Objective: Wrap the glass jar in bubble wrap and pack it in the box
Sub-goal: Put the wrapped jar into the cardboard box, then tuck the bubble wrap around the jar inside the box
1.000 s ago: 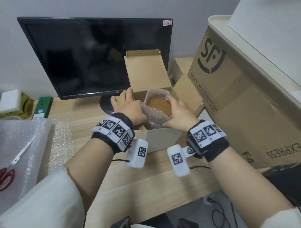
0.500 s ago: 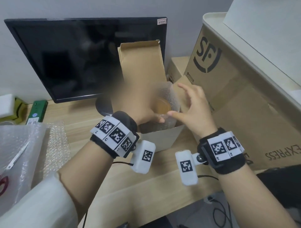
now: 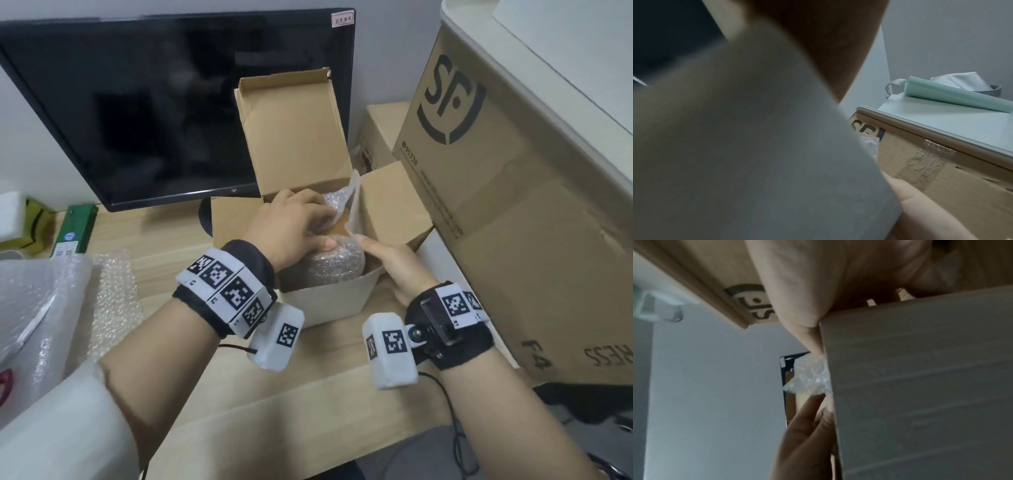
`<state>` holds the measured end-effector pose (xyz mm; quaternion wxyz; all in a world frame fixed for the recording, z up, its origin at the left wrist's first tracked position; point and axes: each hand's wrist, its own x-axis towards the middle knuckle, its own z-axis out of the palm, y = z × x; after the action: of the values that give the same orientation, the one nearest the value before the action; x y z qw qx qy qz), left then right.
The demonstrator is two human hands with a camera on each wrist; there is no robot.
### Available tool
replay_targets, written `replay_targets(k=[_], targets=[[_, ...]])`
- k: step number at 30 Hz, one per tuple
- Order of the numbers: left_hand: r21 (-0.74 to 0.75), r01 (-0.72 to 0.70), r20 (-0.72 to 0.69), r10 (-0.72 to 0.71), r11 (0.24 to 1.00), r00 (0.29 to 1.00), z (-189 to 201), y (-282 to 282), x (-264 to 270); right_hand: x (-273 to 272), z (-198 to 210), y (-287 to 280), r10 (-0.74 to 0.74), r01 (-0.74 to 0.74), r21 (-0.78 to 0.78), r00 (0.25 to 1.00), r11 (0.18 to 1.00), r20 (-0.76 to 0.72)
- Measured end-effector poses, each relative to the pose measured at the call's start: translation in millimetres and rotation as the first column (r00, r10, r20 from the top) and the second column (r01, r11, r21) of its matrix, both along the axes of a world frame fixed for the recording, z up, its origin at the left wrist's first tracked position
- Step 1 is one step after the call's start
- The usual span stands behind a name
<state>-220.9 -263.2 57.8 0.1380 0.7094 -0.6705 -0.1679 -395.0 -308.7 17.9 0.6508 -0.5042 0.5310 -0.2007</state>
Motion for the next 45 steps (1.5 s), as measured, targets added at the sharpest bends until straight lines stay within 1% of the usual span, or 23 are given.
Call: replay_targets(k=[4, 7, 11, 12, 14, 16, 19, 22, 23, 24, 25, 26, 27, 28, 29, 30, 31, 32, 34, 37, 41, 43, 45], targets=[[-0.013, -0.016, -0.058, 0.015, 1.0, 0.998, 3.4, 8.2, 2.7, 15.2, -0.9, 5.7, 0.019, -0.019, -0.014, 1.0, 1.0, -0.006], [-0.013, 0.023, 0.102, -0.021, 1.0, 0.995, 0.2, 15.7, 3.6, 29.1, -1.8, 14.3, 0.016, -0.016, -0.1, 1.0, 0.995, -0.004], [-0.035, -0.026, 0.113, 0.029, 0.999, 0.993, -7.4, 21.2, 10.0, 40.8, 0.3, 19.0, 0.031, -0.021, -0.229, 0.999, 0.973, 0.04], [-0.04, -0.028, 0.109, 0.032, 0.999, 0.993, -9.2, 22.1, 10.6, 40.9, -0.3, 16.8, 0.05, -0.028, -0.3, 0.997, 0.954, 0.066], [-0.048, -0.049, 0.09, 0.053, 0.998, 0.995, -9.9, 24.3, 11.7, 42.8, 1.8, 11.6, 0.167, -0.125, -0.421, 0.984, 0.898, 0.064], [-0.089, -0.09, 0.049, 0.094, 0.992, 0.994, -11.1, 28.8, 12.0, 47.5, 2.9, 8.4, 0.276, -0.204, -0.456, 0.956, 0.866, 0.097], [-0.159, -0.166, 0.013, 0.17, 0.973, 0.985, -13.7, 31.9, 11.3, 46.2, -1.1, -3.0, 0.414, -0.313, -0.432, 0.895, 0.846, 0.162], [-0.156, -0.169, 0.061, 0.181, 0.973, 0.982, -16.4, 30.7, 11.1, 24.9, -7.7, -24.7, 0.62, -0.544, -0.347, 0.768, 0.764, 0.162], [-0.158, -0.165, 0.057, 0.176, 0.973, 0.983, -16.7, 29.8, 11.3, 17.3, -9.7, -34.1, 0.596, -0.543, -0.262, 0.775, 0.798, 0.209], [-0.16, -0.161, 0.05, 0.171, 0.974, 0.984, -17.2, 28.7, 11.4, 11.2, -14.9, -43.9, 0.5, -0.47, -0.174, 0.834, 0.865, 0.235], [-0.157, -0.158, 0.051, 0.168, 0.975, 0.984, -18.0, 28.0, 11.8, 7.6, -23.6, -54.2, 0.343, -0.325, -0.12, 0.918, 0.938, 0.201], [-0.147, -0.156, 0.062, 0.166, 0.977, 0.984, -18.3, 28.2, 12.2, 6.1, -36.3, -64.4, 0.2, -0.189, -0.141, 0.977, 0.972, 0.069], [-0.136, -0.159, 0.075, 0.17, 0.978, 0.983, -19.3, 28.7, 13.1, 6.6, -49.8, -73.3, 0.136, -0.168, -0.228, 0.979, 0.959, -0.152], [-0.131, -0.164, 0.085, 0.176, 0.978, 0.981, -20.2, 29.3, 14.2, 8.6, -64.2, -79.9, 0.131, -0.253, -0.283, 0.912, 0.925, -0.388], [-0.13, -0.161, 0.094, 0.174, 0.978, 0.98, -20.1, 30.7, 14.2, 9.8, -77.2, -82.2, 0.157, -0.362, -0.266, 0.806, 0.894, -0.571], [-0.129, -0.155, 0.102, 0.169, 0.979, 0.98, -20.1, 31.5, 13.8, 11.4, -88.5, -82.2, 0.192, -0.443, -0.215, 0.707, 0.87, -0.681], [-0.128, -0.152, 0.107, 0.166, 0.98, 0.98, -20.0, 31.6, 13.3, 12.8, -97.9, -81.1, 0.222, -0.501, -0.174, 0.633, 0.847, -0.741], [-0.128, -0.15, 0.107, 0.164, 0.98, 0.981, -20.5, 31.8, 13.0, 14.2, -106.8, -79.0, 0.23, -0.547, -0.172, 0.587, 0.819, -0.776], [-0.13, -0.146, 0.107, 0.16, 0.981, 0.981, -19.9, 31.1, 11.4, 14.2, -117.6, -75.0, 0.173, -0.583, -0.233, 0.556, 0.778, -0.813], [-0.113, -0.143, 0.141, 0.158, 0.983, 0.977, -20.4, 30.3, 10.4, 14.0, -123.7, -73.6, 0.105, -0.533, -0.322, 0.623, 0.782, -0.775], [-0.143, -0.095, 0.206, 0.124, 0.985, 0.971, -20.6, 30.7, 8.8, 9.6, -108.1, -68.4, 0.109, -0.457, -0.324, 0.699, 0.828, -0.707], [-0.129, -0.099, 0.204, 0.125, 0.987, 0.971, -20.5, 29.8, 9.4, 8.4, -87.2, -66.0, 0.027, -0.335, -0.391, 0.787, 0.857, -0.616], [-0.117, -0.112, 0.179, 0.132, 0.987, 0.975, -21.7, 28.3, 9.9, 9.9, -57.1, -63.4, -0.062, -0.151, -0.484, 0.916, 0.862, -0.397]])
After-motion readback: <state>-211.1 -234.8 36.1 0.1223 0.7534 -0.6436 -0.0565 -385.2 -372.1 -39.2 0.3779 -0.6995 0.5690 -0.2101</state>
